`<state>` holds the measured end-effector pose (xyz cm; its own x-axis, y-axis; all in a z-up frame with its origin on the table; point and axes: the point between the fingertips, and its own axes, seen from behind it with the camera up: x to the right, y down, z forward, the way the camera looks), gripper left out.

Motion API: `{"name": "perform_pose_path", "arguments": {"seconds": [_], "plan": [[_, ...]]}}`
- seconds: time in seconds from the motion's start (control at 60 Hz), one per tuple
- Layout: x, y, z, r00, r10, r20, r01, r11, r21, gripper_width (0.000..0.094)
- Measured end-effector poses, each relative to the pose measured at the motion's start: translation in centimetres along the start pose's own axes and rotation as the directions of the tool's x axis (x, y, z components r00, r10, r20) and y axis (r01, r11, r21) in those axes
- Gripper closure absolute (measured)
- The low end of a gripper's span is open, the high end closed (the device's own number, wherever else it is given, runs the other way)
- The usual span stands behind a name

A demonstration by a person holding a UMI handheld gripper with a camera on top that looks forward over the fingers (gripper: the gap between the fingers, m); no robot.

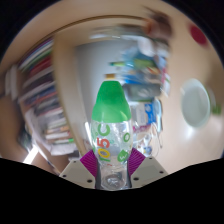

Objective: Pour water

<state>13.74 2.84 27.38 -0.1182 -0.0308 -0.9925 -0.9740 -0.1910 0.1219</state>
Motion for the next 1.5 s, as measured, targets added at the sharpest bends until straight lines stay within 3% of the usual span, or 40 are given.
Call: {"name": "perform_pose_path", "arguments": {"seconds": [0.067, 0.117, 0.167, 0.233, 0.35, 0.433, 0.533, 0.65, 0.817, 1.017, 1.117, 1.167, 1.233, 1.5], "plan": [[-4.5, -2.7, -1.2, 0.945, -0.328, -0.005, 0.327, 0.944, 0.046, 0.0584], [-7.5, -6.3, -2.5, 0.823, -0.567, -0.037, 0.567, 0.816, 0.117, 0.0581], [-10.7, -10.6, -3.9, 0.653, -0.748, -0.122, 0.755, 0.627, 0.195, 0.0582], [-12.9, -15.3, -6.4, 0.453, -0.838, -0.305, 0.889, 0.396, 0.231, 0.0579], [-10.2, -24.9, -10.3, 0.166, -0.824, -0.541, 0.984, 0.101, 0.148, 0.0555], [-3.7, -30.6, -12.4, -0.002, -0.783, -0.623, 0.999, -0.034, 0.039, 0.0519], [4.0, -32.4, -12.1, -0.071, -0.778, -0.624, 0.995, -0.007, -0.104, 0.0462], [11.0, -32.7, -11.9, -0.06, -0.801, -0.596, 0.987, 0.044, -0.158, 0.0449], [15.2, -33.4, -12.8, -0.175, -0.773, -0.61, 0.97, -0.028, -0.243, 0.044], [14.8, -33.8, -13.7, -0.098, -0.745, -0.66, 0.988, 0.006, -0.153, 0.0443], [15.2, -33.6, -14.2, -0.084, -0.744, -0.662, 0.984, 0.045, -0.175, 0.0392], [16.3, -33.4, -14.8, -0.07, -0.734, -0.676, 0.969, 0.111, -0.22, 0.0291], [17.0, -32.5, -16.1, -0.036, -0.723, -0.69, 0.955, 0.179, -0.236, 0.007], [15.6, -22.3, -25.1, -0.036, -0.724, -0.689, 0.937, 0.215, -0.274, 0.0094]]}}
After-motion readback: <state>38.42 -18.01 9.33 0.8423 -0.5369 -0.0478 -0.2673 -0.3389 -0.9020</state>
